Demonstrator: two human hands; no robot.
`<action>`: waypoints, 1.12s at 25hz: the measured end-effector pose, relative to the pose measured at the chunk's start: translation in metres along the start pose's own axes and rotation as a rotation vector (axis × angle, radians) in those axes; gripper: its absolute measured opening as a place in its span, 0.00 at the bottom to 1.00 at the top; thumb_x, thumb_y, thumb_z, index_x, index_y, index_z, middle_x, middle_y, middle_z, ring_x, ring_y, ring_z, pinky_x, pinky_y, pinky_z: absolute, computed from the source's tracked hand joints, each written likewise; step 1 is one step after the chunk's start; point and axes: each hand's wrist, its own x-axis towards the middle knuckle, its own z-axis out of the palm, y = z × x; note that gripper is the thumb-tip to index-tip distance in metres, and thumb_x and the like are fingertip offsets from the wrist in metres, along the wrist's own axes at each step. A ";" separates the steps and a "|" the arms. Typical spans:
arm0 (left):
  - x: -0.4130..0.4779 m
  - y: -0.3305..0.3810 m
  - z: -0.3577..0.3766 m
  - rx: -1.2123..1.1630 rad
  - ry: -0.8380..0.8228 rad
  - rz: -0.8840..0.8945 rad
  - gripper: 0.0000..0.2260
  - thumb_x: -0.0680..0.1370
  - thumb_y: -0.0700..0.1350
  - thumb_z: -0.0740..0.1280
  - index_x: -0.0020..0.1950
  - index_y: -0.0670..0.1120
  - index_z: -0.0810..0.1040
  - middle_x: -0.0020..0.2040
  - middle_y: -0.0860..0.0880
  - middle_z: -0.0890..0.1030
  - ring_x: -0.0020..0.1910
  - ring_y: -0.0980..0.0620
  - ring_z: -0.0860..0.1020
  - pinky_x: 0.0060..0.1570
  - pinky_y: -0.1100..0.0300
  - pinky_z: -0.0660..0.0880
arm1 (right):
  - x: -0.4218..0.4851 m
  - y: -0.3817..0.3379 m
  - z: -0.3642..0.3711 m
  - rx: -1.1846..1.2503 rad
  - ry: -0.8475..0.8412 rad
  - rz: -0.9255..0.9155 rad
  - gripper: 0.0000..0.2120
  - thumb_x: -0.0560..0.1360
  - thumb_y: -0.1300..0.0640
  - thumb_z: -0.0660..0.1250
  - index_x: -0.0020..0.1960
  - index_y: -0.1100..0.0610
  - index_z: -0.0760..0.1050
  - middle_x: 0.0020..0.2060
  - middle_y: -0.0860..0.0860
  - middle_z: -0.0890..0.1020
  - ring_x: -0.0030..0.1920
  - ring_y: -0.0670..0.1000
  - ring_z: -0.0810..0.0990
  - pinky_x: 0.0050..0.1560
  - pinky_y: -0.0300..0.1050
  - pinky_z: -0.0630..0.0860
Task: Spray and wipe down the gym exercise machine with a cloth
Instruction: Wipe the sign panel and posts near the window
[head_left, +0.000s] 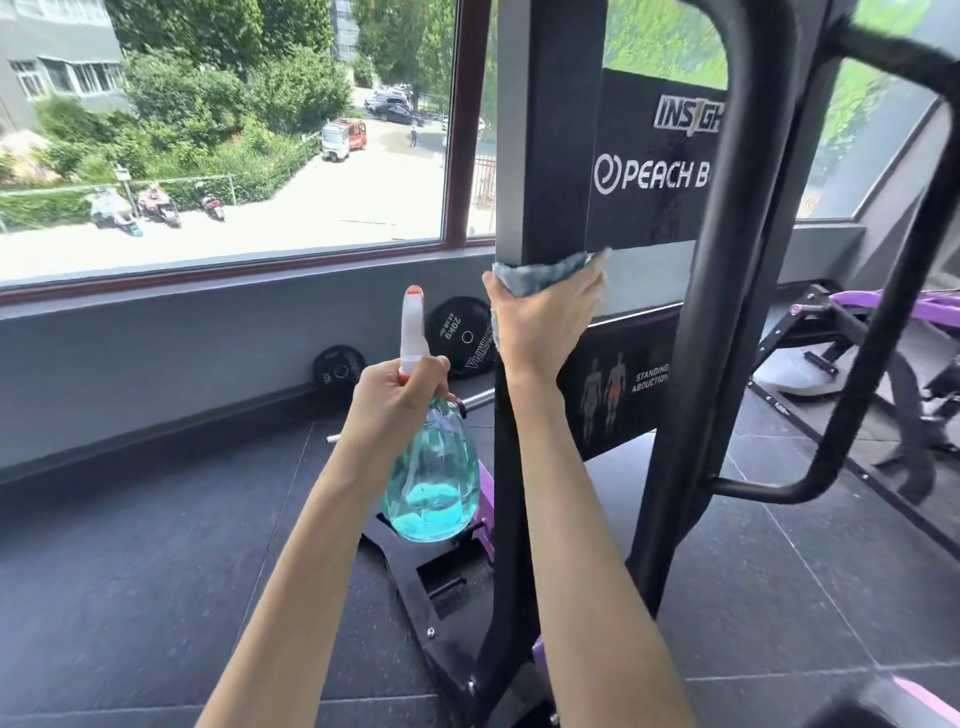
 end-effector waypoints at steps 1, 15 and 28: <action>-0.002 -0.001 0.001 -0.007 0.003 -0.016 0.14 0.69 0.53 0.64 0.30 0.44 0.77 0.35 0.41 0.79 0.39 0.46 0.73 0.42 0.53 0.68 | -0.009 0.009 -0.003 0.009 -0.007 -0.003 0.53 0.62 0.46 0.79 0.73 0.69 0.55 0.67 0.63 0.68 0.68 0.58 0.66 0.69 0.42 0.59; -0.010 0.007 -0.007 -0.098 0.096 -0.016 0.09 0.70 0.46 0.65 0.33 0.42 0.76 0.32 0.49 0.78 0.39 0.50 0.79 0.42 0.55 0.74 | -0.025 0.027 -0.016 -0.009 -0.135 0.035 0.54 0.63 0.48 0.80 0.75 0.67 0.51 0.70 0.61 0.65 0.70 0.57 0.63 0.70 0.43 0.57; -0.016 0.007 -0.005 -0.086 0.140 -0.004 0.11 0.66 0.50 0.64 0.31 0.42 0.75 0.31 0.48 0.76 0.38 0.50 0.78 0.39 0.58 0.74 | 0.060 -0.068 -0.007 -0.245 -0.137 -0.084 0.52 0.67 0.40 0.74 0.75 0.66 0.50 0.72 0.61 0.62 0.71 0.58 0.63 0.71 0.47 0.59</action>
